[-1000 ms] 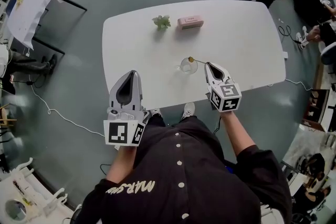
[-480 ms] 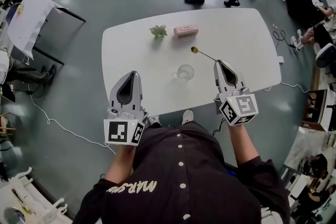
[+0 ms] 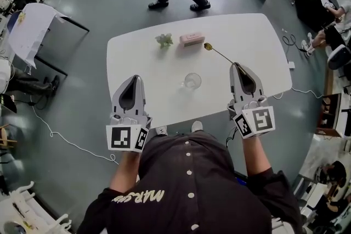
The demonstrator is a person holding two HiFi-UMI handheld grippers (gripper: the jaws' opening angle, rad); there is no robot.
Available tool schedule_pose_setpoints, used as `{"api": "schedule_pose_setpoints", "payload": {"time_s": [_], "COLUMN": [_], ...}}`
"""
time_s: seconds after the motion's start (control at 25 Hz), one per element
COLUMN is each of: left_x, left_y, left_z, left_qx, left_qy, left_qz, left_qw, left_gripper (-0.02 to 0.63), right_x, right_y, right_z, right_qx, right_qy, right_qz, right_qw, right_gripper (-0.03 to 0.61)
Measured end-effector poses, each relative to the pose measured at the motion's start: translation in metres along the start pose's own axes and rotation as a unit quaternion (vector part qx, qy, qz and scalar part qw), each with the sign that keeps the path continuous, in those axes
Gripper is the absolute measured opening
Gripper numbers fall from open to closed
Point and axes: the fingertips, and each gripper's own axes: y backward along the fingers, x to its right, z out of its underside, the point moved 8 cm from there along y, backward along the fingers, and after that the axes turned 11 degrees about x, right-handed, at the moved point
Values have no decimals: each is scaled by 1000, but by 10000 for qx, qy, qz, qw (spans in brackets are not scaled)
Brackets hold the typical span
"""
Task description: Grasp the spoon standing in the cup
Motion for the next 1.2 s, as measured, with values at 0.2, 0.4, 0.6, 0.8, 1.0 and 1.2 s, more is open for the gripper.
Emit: {"api": "schedule_pose_setpoints", "payload": {"time_s": [0.2,0.4,0.6,0.8,1.0,1.2], "left_x": [-7,-14,-21,-23,-23,-25], "left_y": [2,5,8,9,9,10], "left_z": [-3,-8,-11,-13,-12,-14], "left_qx": [9,48,97,92,93,99], "left_qy": [-62,-152,-203,-234,-241,-236], "left_qz": [-80,-178,-266,-283,-263,-258], "left_qw": [9999,9997,9994,9993,9993,9993], "left_gripper": [9,9,9,9,9,9], "right_x": [2,5,7,3,0,-3], "right_y": [5,8,10,7,4,2], "right_z": [-16,-25,-25,-21,-16,-14], "right_qx": [275,469,571,481,386,349], "right_qy": [74,145,77,116,196,199], "right_qz": [70,136,178,102,77,58], "right_qw": [9996,9987,9982,9987,9990,9992], "right_gripper": [11,11,11,11,9,9]}}
